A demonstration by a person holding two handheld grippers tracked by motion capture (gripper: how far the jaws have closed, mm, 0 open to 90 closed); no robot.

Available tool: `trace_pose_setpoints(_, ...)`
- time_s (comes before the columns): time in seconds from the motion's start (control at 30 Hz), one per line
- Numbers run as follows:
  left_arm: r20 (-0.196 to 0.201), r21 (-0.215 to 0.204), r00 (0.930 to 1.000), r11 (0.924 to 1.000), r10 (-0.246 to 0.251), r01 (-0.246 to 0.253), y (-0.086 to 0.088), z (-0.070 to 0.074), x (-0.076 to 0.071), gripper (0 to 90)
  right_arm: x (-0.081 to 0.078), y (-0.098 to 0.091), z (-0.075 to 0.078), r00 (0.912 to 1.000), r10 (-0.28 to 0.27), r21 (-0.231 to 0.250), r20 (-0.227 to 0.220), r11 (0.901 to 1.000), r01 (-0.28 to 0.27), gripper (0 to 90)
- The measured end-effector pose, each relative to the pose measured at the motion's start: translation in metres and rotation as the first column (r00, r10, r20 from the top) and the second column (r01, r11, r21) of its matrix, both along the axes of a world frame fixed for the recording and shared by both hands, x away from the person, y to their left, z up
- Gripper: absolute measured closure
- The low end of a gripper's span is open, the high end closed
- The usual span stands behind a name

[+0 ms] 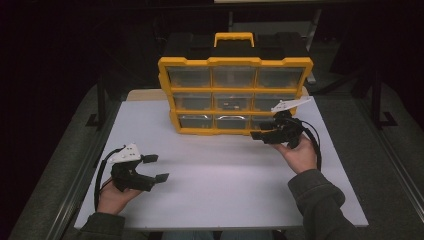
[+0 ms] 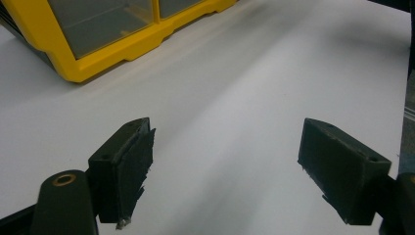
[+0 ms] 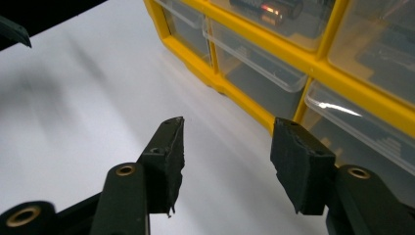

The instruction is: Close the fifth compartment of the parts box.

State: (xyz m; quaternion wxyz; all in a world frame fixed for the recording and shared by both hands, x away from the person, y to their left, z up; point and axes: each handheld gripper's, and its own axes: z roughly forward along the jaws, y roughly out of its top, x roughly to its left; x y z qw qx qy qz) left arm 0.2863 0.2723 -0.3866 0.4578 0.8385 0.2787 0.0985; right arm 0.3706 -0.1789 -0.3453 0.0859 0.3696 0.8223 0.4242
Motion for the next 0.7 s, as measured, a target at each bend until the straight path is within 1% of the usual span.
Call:
trace_pose_setpoints(0.07, 0.001, 0.002, 1.0, 1.0, 0.0, 0.0, 0.0, 0.0, 0.0, 20.4, -0.003, -0.003, -0.003, 1.0, -0.006, 0.006, 0.0, 1.0, 0.006, 42.8)
trace_pose_setpoints(0.1, -0.001, 0.006, 1.0, 1.0, -0.001, 0.001, 0.0, 0.0, 0.0, 20.4, -0.003, -0.005, -0.005, 1.0, -0.003, 0.006, 0.009, 1.0, 0.003, 42.1)
trace_pose_setpoints(0.2, 0.001, 0.002, 1.0, 1.0, -0.001, 0.001, 0.0, 0.0, 0.0, 20.4, -0.007, -0.009, -0.009, 0.9999, -0.014, 0.012, -0.003, 0.9998, 0.014, 39.7)
trace_pose_setpoints(0.27, 0.004, 0.002, 1.0, 1.0, -0.003, 0.003, -0.001, -0.001, 0.0, 20.3, -0.008, -0.012, -0.012, 0.9999, -0.013, 0.02, 0.007, 0.9997, 0.013, 38.9)
trace_pose_setpoints(0.33, -0.005, -0.006, 1.0, 1.0, 0.002, -0.002, -0.002, -0.001, -0.001, 20.3, -0.011, -0.015, -0.015, 0.9998, -0.02, 0.017, 0.007, 0.9996, 0.02, 37.6)
trace_pose_setpoints(0.4, -0.005, -0.002, 1.0, 1.0, 0.002, -0.002, -0.002, 0.0, -0.002, 20.2, -0.013, -0.017, -0.017, 0.9997, -0.026, 0.018, 0.005, 0.9995, 0.025, 36.1)
trace_pose_setpoints(0.43, -0.006, -0.006, 1.0, 1.0, 0.004, -0.004, -0.003, 0.0, -0.002, 20.2, -0.015, -0.019, -0.019, 0.9996, -0.027, 0.019, 0.007, 0.9995, 0.027, 35.6)
trace_pose_setpoints(0.53, -0.005, 0.01, 1.0, 0.9999, -0.004, 0.004, -0.002, 0.0, -0.001, 20.0, -0.019, -0.023, -0.022, 0.9994, -0.033, 0.022, 0.008, 0.9992, 0.033, 34.6)
trace_pose_setpoints(0.63, -0.006, 0.01, 1.0, 0.9999, -0.003, 0.003, -0.002, 0.0, -0.002, 20.0, -0.022, -0.026, -0.025, 0.9991, -0.042, 0.022, 0.003, 0.9989, 0.042, 32.6)
trace_pose_setpoints(0.7, -0.007, 0.01, 1.0, 0.9999, -0.002, 0.002, -0.001, -0.001, -0.001, 19.9, -0.024, -0.029, -0.027, 0.9989, -0.044, 0.024, 0.012, 0.9987, 0.044, 32.3)
